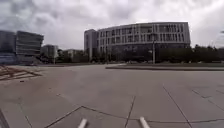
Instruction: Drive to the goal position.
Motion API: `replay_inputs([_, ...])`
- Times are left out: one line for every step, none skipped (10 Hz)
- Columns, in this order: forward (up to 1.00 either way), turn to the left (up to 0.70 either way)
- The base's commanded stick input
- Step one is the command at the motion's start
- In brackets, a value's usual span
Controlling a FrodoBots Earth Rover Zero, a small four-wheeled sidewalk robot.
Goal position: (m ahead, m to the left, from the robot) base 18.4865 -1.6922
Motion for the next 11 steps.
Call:
replay_inputs([0.70, 0.00])
replay_inputs([0.70, 0.00])
replay_inputs([0.70, 0.00])
replay_inputs([0.70, 0.00])
replay_inputs([0.70, 0.10])
replay_inputs([0.70, 0.29])
replay_inputs([0.70, 0.35])
replay_inputs([0.70, 0.35])
replay_inputs([0.70, 0.35])
replay_inputs([0.70, 0.35])
replay_inputs([0.70, 0.35])
